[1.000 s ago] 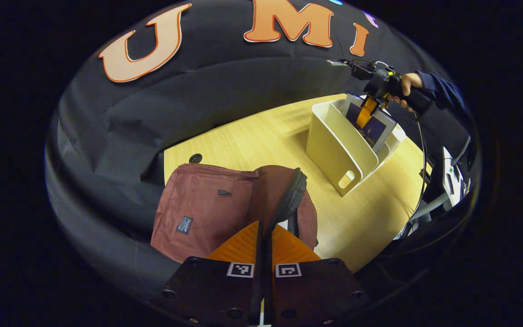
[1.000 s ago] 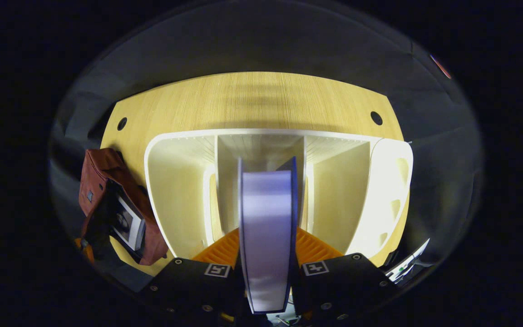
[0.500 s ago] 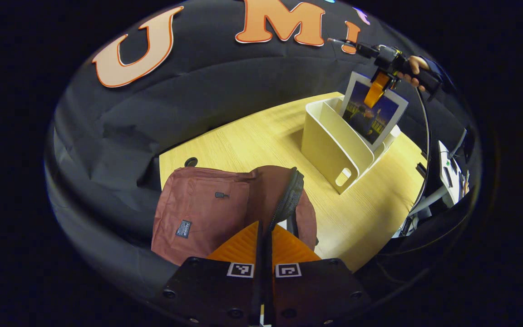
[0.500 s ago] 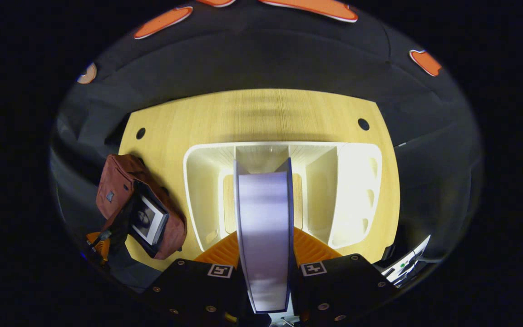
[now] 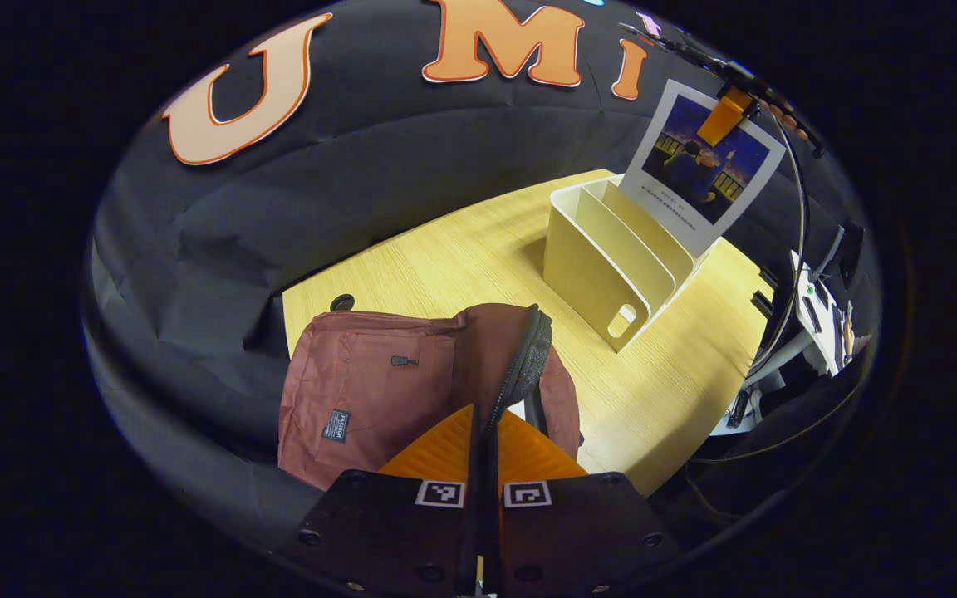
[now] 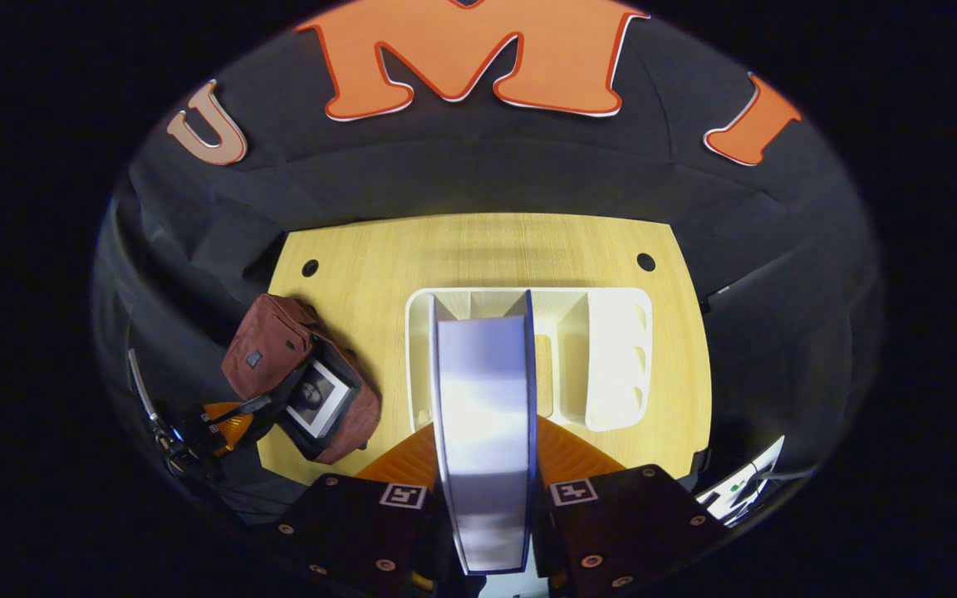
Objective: Open the schoolbag, grab two books from the bookshelf and put them into the schoolbag.
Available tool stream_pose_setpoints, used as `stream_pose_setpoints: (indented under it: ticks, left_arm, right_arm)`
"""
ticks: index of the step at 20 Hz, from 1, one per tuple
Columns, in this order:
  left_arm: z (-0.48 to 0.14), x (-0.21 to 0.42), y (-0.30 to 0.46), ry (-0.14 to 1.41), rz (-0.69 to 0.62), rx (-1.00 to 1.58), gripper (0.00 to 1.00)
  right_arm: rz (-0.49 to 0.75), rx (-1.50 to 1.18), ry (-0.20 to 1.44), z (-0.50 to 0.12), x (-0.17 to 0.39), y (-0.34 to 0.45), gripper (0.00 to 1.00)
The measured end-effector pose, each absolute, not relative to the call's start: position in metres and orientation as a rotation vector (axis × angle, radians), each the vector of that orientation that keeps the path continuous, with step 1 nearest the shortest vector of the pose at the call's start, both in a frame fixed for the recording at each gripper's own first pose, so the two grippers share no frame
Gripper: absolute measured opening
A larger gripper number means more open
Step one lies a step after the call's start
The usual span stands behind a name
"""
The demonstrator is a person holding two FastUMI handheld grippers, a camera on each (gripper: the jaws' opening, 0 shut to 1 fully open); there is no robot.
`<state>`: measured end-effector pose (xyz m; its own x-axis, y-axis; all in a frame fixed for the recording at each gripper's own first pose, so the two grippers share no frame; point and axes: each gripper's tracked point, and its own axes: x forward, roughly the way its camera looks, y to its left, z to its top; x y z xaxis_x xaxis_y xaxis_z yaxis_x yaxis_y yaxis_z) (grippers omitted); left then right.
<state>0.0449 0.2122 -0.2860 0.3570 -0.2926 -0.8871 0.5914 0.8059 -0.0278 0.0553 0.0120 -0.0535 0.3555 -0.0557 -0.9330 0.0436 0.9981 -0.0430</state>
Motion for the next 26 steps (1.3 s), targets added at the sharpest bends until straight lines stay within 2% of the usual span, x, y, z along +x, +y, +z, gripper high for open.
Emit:
stream_pose_setpoints:
  ticks: [5,6,7,12,19,24,25,26]
  left_arm:
    - [-0.286,0.049,0.217,1.059,-0.613,0.334,0.03]
    - [-0.286,0.049,0.217,1.059,-0.622,0.336,0.03]
    - [-0.286,0.050,0.218,1.060,-0.630,0.337,0.03]
    - [-0.288,0.057,0.226,1.068,-0.655,0.335,0.03]
    - [-0.277,0.072,0.241,1.066,-0.675,0.345,0.03]
    - [-0.266,0.078,0.249,1.049,-0.695,0.353,0.03]
    - [-0.264,0.080,0.251,1.044,-0.699,0.357,0.08]
    - [-0.261,0.080,0.250,1.040,-0.705,0.354,0.03]
  right_arm:
    - [0.013,0.053,1.192,-0.061,0.038,0.044,0.39]
    - [0.020,0.074,1.200,-0.067,0.034,0.049,0.47]
    - [0.028,0.099,1.208,-0.072,0.030,0.055,0.37]
    - [0.058,0.242,1.207,-0.094,0.022,0.090,0.37]
    - [0.163,0.526,1.200,-0.135,0.021,0.169,0.37]
    - [0.187,0.613,1.176,-0.171,0.030,0.210,0.37]
    - [0.196,0.639,1.176,-0.177,0.029,0.219,0.37]
    - [0.210,0.659,1.181,-0.181,0.028,0.229,0.37]
